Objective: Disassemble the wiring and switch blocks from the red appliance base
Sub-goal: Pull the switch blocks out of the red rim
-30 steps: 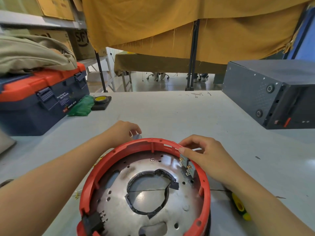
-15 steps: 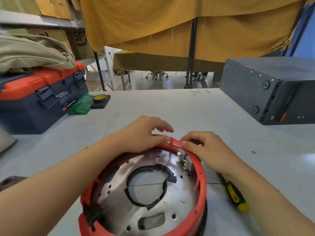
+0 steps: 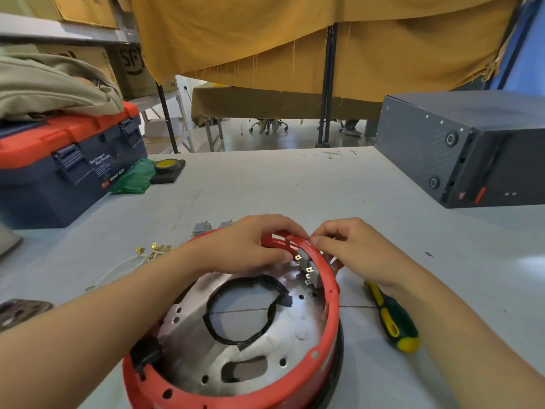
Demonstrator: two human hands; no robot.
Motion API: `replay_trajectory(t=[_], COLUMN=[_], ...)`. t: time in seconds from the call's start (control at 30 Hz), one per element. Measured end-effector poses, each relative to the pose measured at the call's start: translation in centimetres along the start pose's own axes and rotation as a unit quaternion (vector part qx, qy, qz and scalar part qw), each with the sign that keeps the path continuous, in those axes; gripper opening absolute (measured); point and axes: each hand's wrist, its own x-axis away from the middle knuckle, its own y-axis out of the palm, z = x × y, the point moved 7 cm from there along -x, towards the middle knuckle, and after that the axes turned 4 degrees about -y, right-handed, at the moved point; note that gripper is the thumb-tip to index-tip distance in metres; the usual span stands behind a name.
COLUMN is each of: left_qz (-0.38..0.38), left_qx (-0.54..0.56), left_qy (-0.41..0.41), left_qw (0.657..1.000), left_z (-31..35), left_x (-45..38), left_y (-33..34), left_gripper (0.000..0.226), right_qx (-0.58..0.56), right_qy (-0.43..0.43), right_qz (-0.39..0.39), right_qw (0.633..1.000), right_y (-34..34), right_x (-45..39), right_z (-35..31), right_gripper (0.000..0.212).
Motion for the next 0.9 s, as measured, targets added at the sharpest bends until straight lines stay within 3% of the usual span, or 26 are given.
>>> replay_trajectory(t=[0.27, 0.7, 0.9], left_qz=[0.002, 0.057, 0.078], left_qx=[0.012, -0.049, -0.041], left_qy=[-0.005, 0.072, 0.062], left_qw=[1.0, 0.995, 0.994], left_z=[-0.03, 0.03, -0.15], left_x=[-0.78, -0.54, -0.67], left_y=[-0.16, -0.32, -0.33], left_gripper=[0.023, 0.025, 0.018], right_qx=[-0.066, -0.041, -0.041], right_qy=[0.007, 0.02, 0.021], right_qz=[-0.014, -0.024, -0.024], right_qw=[0.998, 0.999, 0.999], right_y=[0.51, 0.32, 0.36], right_x=[0.03, -0.18, -0.07], right_z=[0.02, 0.53, 0.52], right_gripper=[0.015, 0.016, 0.018])
